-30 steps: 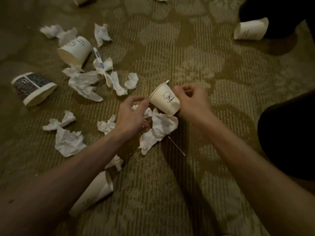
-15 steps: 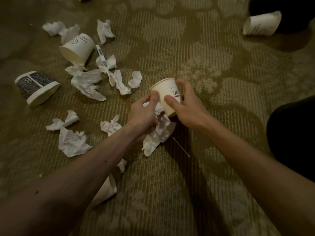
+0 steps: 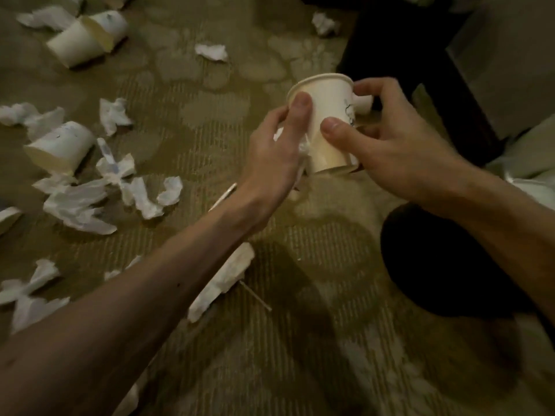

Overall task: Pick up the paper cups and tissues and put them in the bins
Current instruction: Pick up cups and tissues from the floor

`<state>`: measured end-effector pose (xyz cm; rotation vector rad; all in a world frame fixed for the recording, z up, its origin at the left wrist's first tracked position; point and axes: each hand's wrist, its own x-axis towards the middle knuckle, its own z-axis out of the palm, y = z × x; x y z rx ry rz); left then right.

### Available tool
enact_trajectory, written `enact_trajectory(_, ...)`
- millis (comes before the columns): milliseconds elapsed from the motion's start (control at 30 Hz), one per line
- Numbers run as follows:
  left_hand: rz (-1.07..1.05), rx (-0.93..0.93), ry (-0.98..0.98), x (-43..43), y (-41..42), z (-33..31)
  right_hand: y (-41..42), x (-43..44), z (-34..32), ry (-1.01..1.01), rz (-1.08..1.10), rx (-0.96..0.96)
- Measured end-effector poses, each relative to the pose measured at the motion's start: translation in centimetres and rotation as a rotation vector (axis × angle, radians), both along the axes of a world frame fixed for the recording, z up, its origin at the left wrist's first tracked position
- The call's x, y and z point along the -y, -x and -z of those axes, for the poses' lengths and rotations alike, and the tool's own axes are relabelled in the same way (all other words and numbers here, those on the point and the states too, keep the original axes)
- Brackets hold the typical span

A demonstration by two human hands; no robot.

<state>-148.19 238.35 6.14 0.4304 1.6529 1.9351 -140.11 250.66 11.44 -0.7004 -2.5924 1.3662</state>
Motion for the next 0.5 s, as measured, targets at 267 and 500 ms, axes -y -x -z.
enact_trajectory(267, 0.251, -0.403, -0.056, -11.1, -5.5, -4.9, -10.2, -8.4, -7.2, -0.039, 0.185, -0.04)
enact_trajectory(500, 0.549, -0.791, -0.004, -17.9, -10.5, -6.4, -18.5, -12.5, -7.5, -0.073, 0.33, -0.07)
